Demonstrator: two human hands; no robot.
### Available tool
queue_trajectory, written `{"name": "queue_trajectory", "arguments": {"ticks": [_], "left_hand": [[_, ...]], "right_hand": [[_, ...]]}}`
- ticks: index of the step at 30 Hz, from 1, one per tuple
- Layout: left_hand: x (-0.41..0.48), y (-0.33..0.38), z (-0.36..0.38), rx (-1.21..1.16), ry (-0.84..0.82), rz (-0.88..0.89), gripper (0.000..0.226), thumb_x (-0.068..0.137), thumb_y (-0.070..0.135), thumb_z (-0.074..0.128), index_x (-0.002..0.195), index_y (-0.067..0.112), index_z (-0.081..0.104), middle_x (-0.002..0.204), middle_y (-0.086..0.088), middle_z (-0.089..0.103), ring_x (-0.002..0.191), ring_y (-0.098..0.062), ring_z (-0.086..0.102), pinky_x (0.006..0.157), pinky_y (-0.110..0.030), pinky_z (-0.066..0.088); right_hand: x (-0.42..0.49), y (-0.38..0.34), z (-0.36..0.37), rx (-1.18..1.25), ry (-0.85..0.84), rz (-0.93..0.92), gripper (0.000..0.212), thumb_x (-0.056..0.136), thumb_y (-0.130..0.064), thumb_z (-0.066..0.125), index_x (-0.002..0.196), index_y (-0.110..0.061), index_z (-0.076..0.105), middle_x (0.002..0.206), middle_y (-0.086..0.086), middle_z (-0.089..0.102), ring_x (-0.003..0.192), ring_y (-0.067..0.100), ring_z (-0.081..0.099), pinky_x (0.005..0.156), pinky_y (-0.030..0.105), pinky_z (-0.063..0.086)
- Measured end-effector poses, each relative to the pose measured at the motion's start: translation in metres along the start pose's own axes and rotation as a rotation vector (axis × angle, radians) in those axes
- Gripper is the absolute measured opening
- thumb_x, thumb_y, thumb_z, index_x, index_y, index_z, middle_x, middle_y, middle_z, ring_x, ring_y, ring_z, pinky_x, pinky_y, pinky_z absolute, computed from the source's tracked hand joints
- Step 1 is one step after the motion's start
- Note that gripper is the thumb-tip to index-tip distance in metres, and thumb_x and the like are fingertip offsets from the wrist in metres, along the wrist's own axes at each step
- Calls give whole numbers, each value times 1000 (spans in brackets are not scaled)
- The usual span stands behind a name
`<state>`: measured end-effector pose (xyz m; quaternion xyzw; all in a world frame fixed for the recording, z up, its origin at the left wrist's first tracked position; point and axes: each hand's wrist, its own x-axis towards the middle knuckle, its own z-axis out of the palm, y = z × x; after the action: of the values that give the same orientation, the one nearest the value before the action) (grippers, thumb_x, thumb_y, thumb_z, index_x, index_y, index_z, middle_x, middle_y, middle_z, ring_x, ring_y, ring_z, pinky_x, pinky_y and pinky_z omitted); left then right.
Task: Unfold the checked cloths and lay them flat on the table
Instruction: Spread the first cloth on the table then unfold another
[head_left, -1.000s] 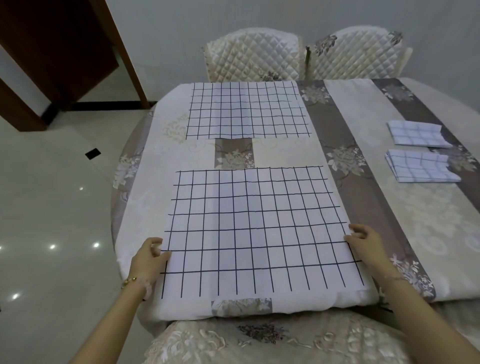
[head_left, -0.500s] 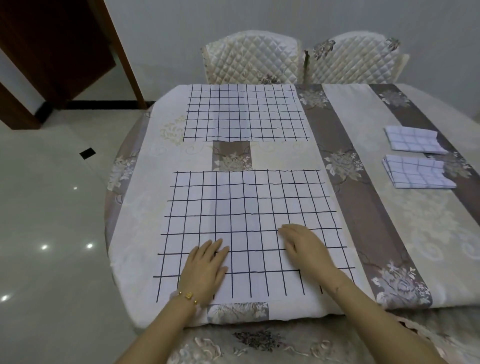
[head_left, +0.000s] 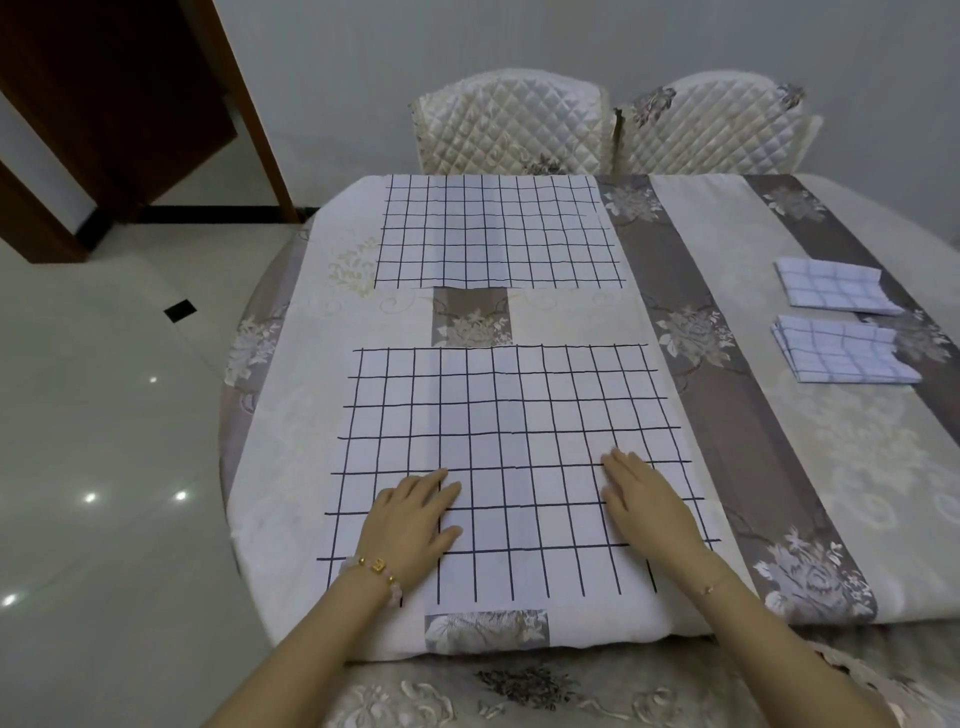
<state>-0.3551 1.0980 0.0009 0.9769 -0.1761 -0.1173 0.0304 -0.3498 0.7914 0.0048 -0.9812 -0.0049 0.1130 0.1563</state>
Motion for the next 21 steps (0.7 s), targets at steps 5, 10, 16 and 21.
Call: {"name": "queue_trajectory", "arguments": {"ticks": [5, 10, 16, 21], "left_hand": [[17, -22, -5, -66, -13, -112, 79, 77, 65, 10, 142, 31, 39, 153, 8, 33, 141, -20, 32, 112, -43, 29], [8, -58, -4, -135, -3, -256, 75, 86, 64, 15, 151, 27, 17, 161, 6, 8, 149, -16, 8, 120, -36, 10], [3, -67, 3, -148, -93, -215, 85, 82, 72, 12, 152, 25, -4, 160, 6, -11, 149, -16, -9, 121, -37, -2], [12, -68, -18, 7, -149, -173, 72, 92, 60, 34, 150, 21, 17, 160, -1, 10, 147, -22, 11, 117, -39, 18]], "right_hand": [[-32, 7, 8, -60, -46, -1, 53, 100, -30, 31, 150, -20, 16, 159, -6, 11, 147, 13, 10, 118, 30, 13], [-34, 1, 7, -48, -42, 10, 53, 100, -27, 32, 150, -20, 17, 159, -6, 12, 147, 13, 9, 118, 31, 11], [-36, -2, 0, 1, -108, 58, 53, 100, -28, 34, 150, -21, 17, 159, -6, 11, 147, 13, 9, 118, 29, 9], [-57, -9, -32, 376, -47, 293, 37, 95, -22, 46, 131, -21, 52, 133, 2, 57, 119, 17, 55, 98, 27, 41]]}}
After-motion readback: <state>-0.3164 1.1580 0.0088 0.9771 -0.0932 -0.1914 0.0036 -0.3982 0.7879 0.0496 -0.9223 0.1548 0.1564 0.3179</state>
